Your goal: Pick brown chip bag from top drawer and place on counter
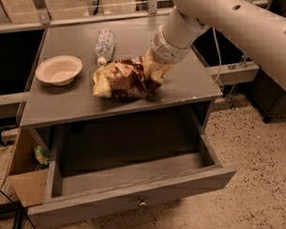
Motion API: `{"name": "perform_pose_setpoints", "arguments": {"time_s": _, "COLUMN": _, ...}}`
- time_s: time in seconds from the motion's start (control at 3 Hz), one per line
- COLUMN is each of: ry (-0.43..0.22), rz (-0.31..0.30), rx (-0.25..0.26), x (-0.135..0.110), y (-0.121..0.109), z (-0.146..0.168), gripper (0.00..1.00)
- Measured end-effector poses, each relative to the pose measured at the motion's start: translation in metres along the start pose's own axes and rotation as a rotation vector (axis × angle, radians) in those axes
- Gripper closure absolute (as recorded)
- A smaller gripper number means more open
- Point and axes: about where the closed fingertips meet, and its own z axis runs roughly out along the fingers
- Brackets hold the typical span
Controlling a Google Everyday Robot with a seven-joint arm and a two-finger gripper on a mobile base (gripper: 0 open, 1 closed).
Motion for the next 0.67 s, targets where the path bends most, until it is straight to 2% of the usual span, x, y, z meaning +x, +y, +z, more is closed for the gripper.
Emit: {"name": "perform_pose_setpoints", "arguments": {"time_s": 0.67, "ry": 0.0, "rz": 0.0, "rx": 0.0, "x": 0.0, "y": 0.0, "z": 0.0001, "gripper": 0.17}}
